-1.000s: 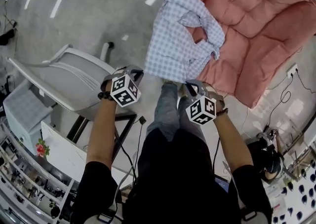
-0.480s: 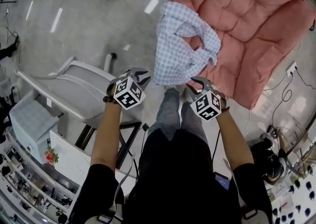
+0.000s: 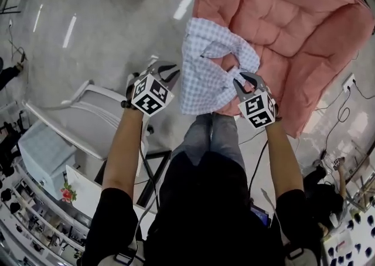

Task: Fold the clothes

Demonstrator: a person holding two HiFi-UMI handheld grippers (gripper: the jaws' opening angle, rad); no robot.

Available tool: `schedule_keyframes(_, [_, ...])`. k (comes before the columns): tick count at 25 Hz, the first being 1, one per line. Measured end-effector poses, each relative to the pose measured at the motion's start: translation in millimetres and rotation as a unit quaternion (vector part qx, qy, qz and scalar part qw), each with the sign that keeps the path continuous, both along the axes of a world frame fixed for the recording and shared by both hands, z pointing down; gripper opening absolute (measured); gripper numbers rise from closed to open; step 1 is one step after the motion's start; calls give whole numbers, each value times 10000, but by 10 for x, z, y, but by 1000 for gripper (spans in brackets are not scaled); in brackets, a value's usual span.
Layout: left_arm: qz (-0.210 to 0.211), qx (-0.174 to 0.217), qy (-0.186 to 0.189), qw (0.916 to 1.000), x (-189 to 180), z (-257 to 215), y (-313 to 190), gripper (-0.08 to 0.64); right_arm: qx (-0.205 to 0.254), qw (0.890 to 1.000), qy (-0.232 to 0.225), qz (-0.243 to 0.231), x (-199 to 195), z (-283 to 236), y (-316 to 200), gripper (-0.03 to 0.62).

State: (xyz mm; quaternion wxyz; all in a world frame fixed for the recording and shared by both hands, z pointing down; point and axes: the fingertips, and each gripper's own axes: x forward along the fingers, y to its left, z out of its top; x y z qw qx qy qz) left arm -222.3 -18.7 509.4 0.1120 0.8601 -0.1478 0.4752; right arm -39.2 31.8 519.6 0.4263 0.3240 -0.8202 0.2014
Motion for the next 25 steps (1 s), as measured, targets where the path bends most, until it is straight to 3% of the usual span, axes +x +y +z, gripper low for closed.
schedule_keyframes(4, [53,153,53,9999,280,7,-319,72,-23,10000,-3,39,214,136,-298,106])
schedule_keyframes(13, [139,646,62,9978,725,23,-851,66,-701,9969,25,354,614,779,-539,107])
schedule_keyframes(20, [168,539,68,9984,660,198,-953,67,-1260,9909,83,465,613,1345,-441,109])
schedule_keyframes(25, [243,488,73,9985,756,327,-1110,67,-1396,9886,267,487,676,1758,-572,120])
